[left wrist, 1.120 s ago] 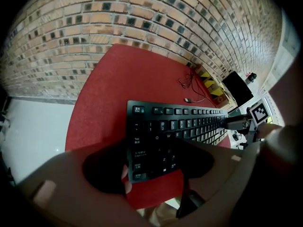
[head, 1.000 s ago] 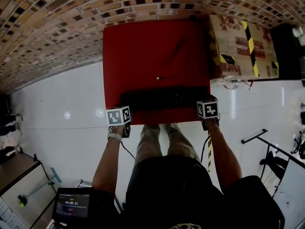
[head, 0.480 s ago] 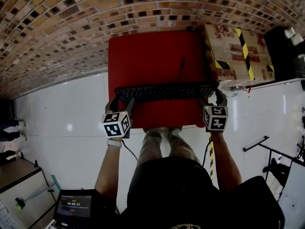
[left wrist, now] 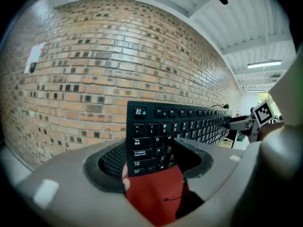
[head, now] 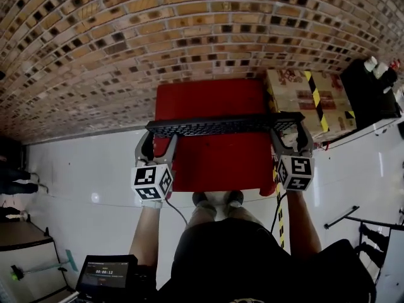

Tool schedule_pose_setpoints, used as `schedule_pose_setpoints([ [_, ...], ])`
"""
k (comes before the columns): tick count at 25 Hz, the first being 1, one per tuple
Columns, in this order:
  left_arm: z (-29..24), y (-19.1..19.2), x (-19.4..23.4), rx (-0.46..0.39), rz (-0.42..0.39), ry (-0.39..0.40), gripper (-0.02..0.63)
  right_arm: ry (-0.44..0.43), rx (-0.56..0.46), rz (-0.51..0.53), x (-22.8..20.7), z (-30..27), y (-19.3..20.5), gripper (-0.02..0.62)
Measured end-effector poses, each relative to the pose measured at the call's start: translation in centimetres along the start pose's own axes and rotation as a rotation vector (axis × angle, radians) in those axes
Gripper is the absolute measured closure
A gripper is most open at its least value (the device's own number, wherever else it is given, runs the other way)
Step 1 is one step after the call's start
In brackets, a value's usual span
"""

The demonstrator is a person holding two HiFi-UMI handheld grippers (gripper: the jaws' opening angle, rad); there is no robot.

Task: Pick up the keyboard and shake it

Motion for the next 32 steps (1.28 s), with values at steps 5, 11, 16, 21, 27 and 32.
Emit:
schedule_pose_setpoints([
  [5,1.3,-3.0,-0.7,-0.078,-0.033,-0.005,0.284,0.009,-0.041,0.023,-0.4,1.5,-2.5,0.229],
  [11,2.4,-5.9,-1.4,-0.172,-0.063,0.001,0.284,0.03,-0.13,0.048,-1.1,3.0,-5.2,0.229],
  [16,3.6,-9.1,-1.6,-0.284,-0.09,-0.002,0.284,0.042,-0.262,0.068,-1.4,4.0,-8.8,0.229],
  [21,5.8,-13.8,-2.2,-0.444,-0.124,-0.008,0.284,0.051,-0.45,0.114,-1.2,6.2,-14.0,0.229],
  [27,9.9,-19.4,-3.0,-0.708,-0.195,0.0,0.284,0.102,-0.707,0.135,-0.4,11.0,-19.8,0.229],
  [32,12.4,-21.1,-3.4,-0.861,-0.238,-0.022,0.284,0.138,-0.822,0.163,-0.4,13.0,-21.3,0.228],
])
Point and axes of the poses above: the fingertips, and each gripper's own axes: z backward along the fingers, x to its left, y out of its underside, the point moved 4 cm from there along z, backward along the fingers, and after that the axes turned 1 degree about -x, right-handed, at the moved point
